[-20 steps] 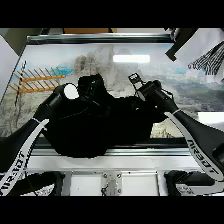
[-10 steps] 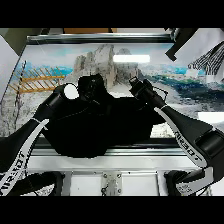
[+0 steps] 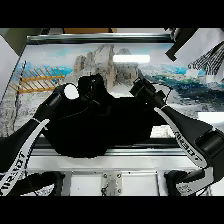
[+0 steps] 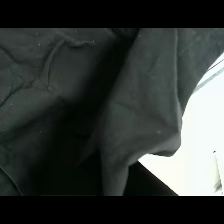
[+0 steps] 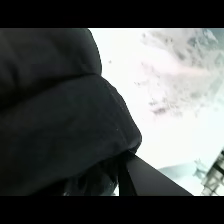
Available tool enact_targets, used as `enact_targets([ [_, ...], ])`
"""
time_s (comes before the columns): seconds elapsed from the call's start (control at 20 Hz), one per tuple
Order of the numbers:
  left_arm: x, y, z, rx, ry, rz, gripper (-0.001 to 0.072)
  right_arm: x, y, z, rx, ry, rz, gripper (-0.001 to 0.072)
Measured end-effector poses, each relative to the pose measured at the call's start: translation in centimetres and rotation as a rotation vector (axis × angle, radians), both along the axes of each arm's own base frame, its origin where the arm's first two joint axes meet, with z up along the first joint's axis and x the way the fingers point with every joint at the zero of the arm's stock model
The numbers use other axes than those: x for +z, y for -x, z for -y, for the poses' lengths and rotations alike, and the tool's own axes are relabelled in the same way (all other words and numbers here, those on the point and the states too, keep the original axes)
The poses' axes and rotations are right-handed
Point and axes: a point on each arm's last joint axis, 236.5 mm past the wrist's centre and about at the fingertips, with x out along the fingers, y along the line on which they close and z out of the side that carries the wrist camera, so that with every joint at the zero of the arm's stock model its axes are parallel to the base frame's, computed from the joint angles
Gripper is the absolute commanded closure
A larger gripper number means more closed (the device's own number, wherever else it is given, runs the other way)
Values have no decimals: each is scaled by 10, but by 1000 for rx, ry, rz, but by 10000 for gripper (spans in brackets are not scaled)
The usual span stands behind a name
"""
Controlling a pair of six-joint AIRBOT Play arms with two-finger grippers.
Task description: Fold the clothes and pants, and hang the long-sleeved shirts on hangers.
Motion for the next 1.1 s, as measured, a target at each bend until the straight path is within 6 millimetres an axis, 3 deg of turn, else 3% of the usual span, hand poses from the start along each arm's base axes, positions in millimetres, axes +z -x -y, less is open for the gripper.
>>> enact_targets([
  [0.05,0,1,0,-7,-2,-2,695,1,3,2,-3,11,-14,338],
  [0.1,0,3,-1,-14,-4,-5,695,3,7,5,-6,22,-28,84],
  [0.15,-1,5,-2,-21,-8,-10,695,6,10,7,-8,30,-40,-8],
  [0.45,-2,8,-3,-37,-17,-16,695,17,19,8,-44,14,-31,-8],
  [0.75,-3,9,-4,-46,-19,-16,696,-12,35,6,-71,-17,-62,-4],
  [0.8,-3,9,-4,-46,-19,-16,696,-17,38,6,-75,-19,-70,11],
  [0.85,-3,9,-4,-47,-19,-15,696,-20,40,7,-71,-20,-74,214],
  [0.9,-3,9,-4,-48,-19,-15,695,-21,41,7,-71,-22,-78,532],
  [0.95,-3,9,-4,-49,-20,-14,695,-21,42,7,-69,-25,-77,702],
  [1.1,-2,9,-4,-55,-19,-10,696,-7,41,7,-51,-42,-48,696],
])
